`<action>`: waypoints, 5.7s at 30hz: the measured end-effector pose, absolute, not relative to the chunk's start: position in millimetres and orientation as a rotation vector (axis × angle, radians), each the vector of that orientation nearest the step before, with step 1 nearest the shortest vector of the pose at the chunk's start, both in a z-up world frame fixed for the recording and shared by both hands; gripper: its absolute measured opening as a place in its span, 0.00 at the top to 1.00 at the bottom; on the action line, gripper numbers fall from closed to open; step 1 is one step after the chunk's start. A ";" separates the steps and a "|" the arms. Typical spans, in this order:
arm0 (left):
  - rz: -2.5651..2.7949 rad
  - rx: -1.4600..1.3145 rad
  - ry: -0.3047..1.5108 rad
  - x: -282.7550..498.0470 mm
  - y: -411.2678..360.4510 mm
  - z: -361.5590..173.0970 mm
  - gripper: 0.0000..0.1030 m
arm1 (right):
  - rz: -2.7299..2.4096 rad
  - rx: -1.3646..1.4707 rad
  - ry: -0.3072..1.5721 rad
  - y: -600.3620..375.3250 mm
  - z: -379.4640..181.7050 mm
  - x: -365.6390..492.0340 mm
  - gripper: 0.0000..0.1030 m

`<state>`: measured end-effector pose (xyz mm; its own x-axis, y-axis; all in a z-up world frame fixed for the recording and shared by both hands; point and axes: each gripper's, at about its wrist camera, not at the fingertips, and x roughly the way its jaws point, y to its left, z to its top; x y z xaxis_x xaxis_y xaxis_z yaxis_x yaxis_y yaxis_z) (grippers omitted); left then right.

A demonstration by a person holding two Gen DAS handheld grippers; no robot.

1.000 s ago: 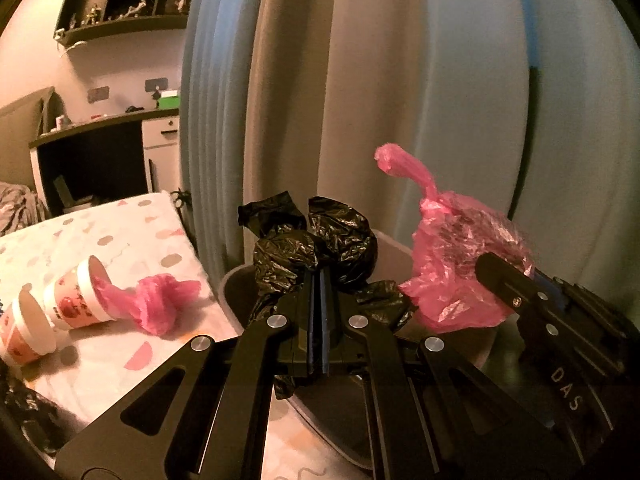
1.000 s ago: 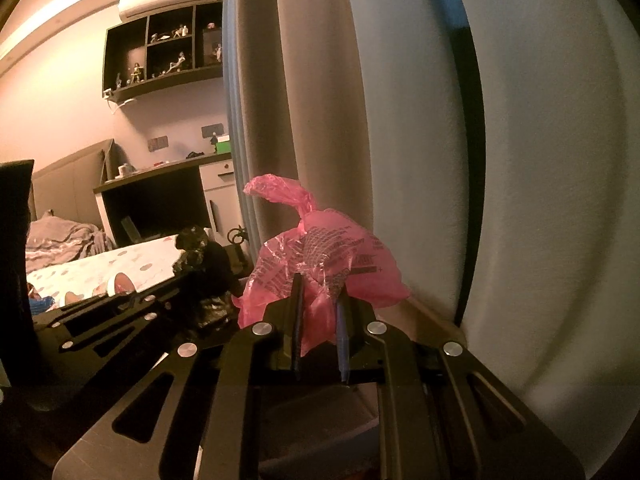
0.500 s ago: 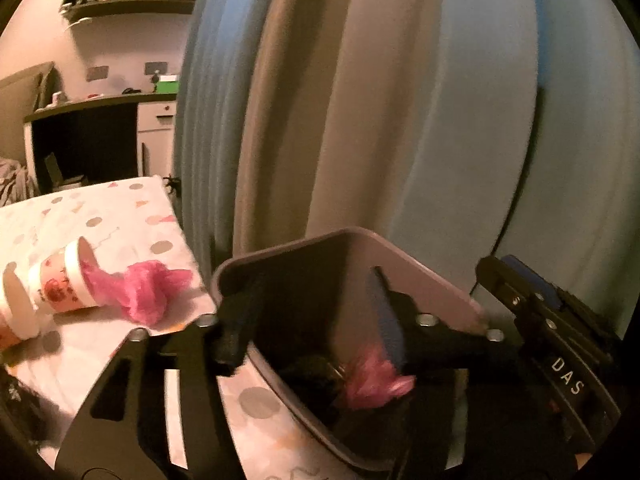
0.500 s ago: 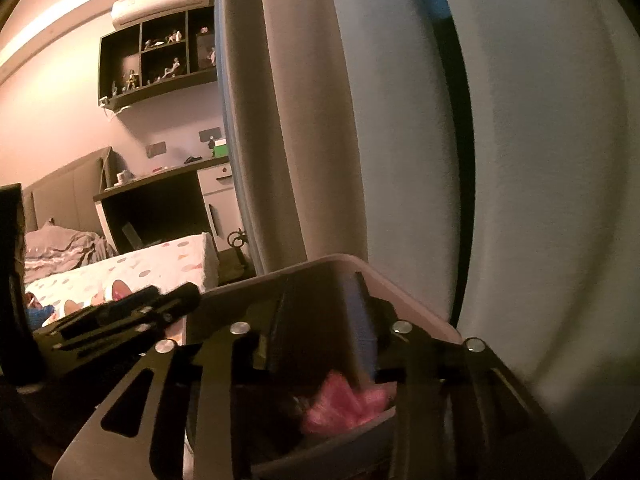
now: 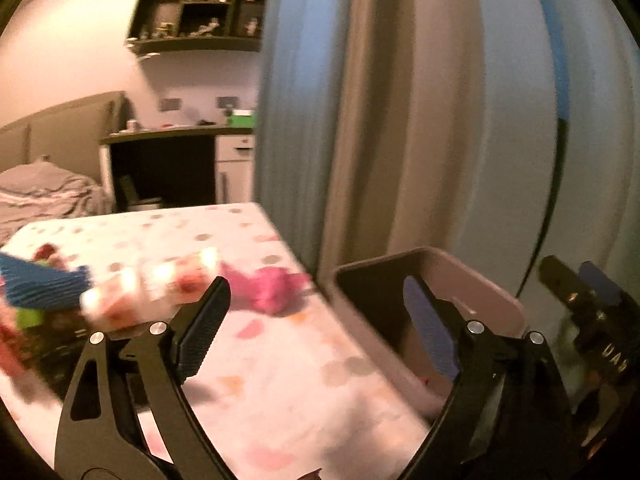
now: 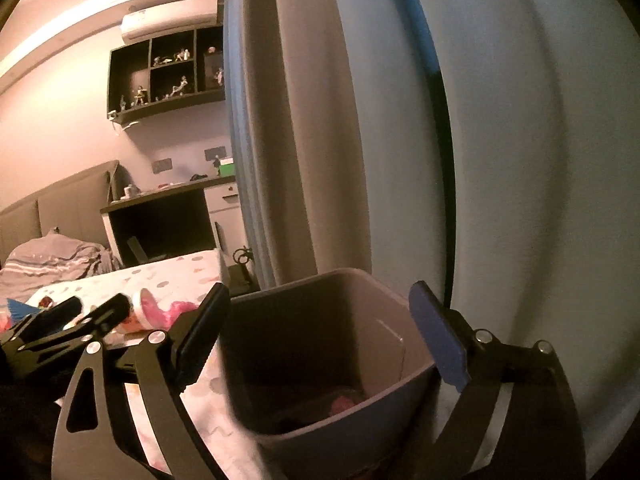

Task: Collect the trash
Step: 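Open both grippers to drop the bags into the brown bin, then move both grippers back toward the remaining trash on the bed, then grasp the red snack bag with the left gripper while the right gripper grasps the black bag, then carry the red snack bag and black bag over the brown bin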

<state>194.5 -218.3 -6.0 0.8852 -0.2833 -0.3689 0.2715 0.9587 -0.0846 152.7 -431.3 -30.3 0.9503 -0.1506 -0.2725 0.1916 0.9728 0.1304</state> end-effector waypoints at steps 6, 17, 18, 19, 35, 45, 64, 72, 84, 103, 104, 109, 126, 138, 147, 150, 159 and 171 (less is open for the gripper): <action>-0.131 -0.039 0.370 165.4 -161.8 -6.0 0.15 | -0.107 0.146 0.261 -402.4 -27.4 139.4 0.11; 0.124 -0.085 0.381 127.9 -43.3 -11.0 0.15 | 0.104 0.127 0.301 -307.6 -34.0 136.0 0.11; 0.141 -0.092 0.380 124.6 -35.1 -11.1 0.15 | 0.117 0.123 0.302 -297.9 -35.0 135.4 0.11; 0.157 -0.100 0.378 121.6 -27.0 -10.6 0.15 | 0.133 0.118 0.304 -289.1 -35.2 135.5 0.11; 0.313 -0.171 0.359 103.0 55.6 -10.5 0.15 | 0.365 -0.031 0.376 -157.7 -53.6 151.2 0.11; 0.341 -0.188 0.362 105.4 89.6 -20.0 0.15 | 0.407 -0.090 0.474 -104.8 -69.6 184.4 0.24; 0.225 -0.176 0.390 144.3 100.6 -21.9 0.15 | 0.410 -0.115 0.574 -89.0 -84.3 211.3 0.95; 0.148 -0.126 0.450 170.9 95.5 -30.0 0.15 | 0.414 -0.055 0.523 -119.9 -66.6 188.3 0.97; 0.072 -0.205 0.559 184.0 103.2 -42.7 0.75 | 0.438 -0.046 0.520 -133.9 -62.8 174.8 0.93; 0.128 -0.320 0.450 119.5 99.1 -12.2 0.96 | 0.449 -0.167 0.606 -86.1 -86.1 207.2 0.55; 0.132 -0.326 0.450 117.2 99.5 -11.8 0.96 | 0.441 -0.172 0.618 -85.7 -88.5 210.3 0.65; 0.124 -0.329 0.435 107.2 95.5 -5.6 0.96 | 0.433 -0.150 0.654 -93.3 -92.7 216.8 0.92; 0.026 -0.295 0.379 83.8 52.2 17.3 0.96 | 0.399 0.060 0.450 -193.8 -34.4 152.8 0.98; -0.113 -0.245 0.395 91.1 -16.3 20.9 0.96 | 0.302 0.119 0.373 -265.0 -18.7 120.6 0.98; -0.221 -0.203 0.392 107.0 -71.2 29.0 0.96 | 0.211 0.150 0.330 -314.2 -11.1 109.8 0.98; -0.255 -0.184 0.390 114.8 -92.8 31.3 0.96 | 0.178 0.154 0.319 -330.3 -8.6 109.5 0.98; -0.375 -0.155 0.368 138.2 -148.2 38.2 0.96 | 0.086 0.158 0.291 -367.3 -4.5 115.9 0.98; -0.489 -0.114 0.334 167.7 -212.6 37.3 0.96 | -0.014 0.188 0.264 -417.4 -1.3 133.6 0.98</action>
<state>167.7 -212.6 37.3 0.8299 -0.4785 -0.2869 0.4416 0.8776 -0.1863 133.6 -417.4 -1.3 0.9654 0.0111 -0.2605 0.0381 0.9824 0.1829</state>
